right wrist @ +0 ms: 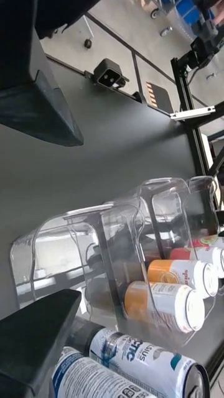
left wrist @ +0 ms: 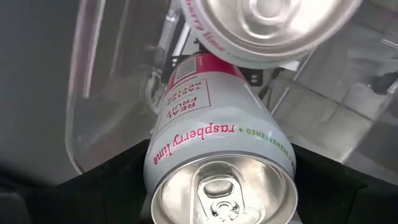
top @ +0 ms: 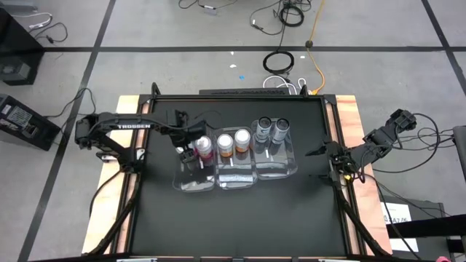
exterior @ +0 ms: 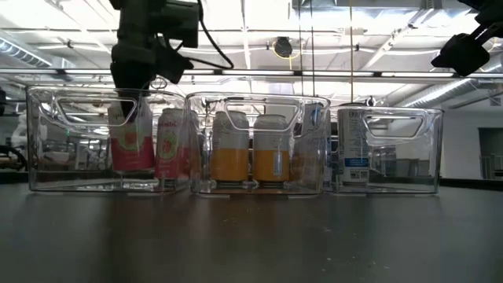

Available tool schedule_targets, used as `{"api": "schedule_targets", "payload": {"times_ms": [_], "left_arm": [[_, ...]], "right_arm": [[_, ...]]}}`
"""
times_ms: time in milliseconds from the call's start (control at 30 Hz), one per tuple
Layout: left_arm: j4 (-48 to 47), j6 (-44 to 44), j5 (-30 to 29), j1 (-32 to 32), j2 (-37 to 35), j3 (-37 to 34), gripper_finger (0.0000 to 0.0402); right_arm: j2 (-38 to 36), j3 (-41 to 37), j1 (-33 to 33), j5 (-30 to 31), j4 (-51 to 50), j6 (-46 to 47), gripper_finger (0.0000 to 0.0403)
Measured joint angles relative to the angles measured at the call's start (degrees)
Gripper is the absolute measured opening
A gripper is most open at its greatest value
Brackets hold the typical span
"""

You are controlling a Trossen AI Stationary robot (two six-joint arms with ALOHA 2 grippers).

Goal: Sort soda cans
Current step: Put the red soda can into the transparent bin

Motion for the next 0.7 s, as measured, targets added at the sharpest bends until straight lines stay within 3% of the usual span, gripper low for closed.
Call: {"api": "schedule_targets", "payload": {"times_ms": [700], "left_arm": [[0.20, 5.41, 0.27, 1.38, 3.28, -0.34, 0.0327]], "right_arm": [[0.00, 0.00, 0.00, 0.12, -0.07, 0.63, 0.0389]]}}
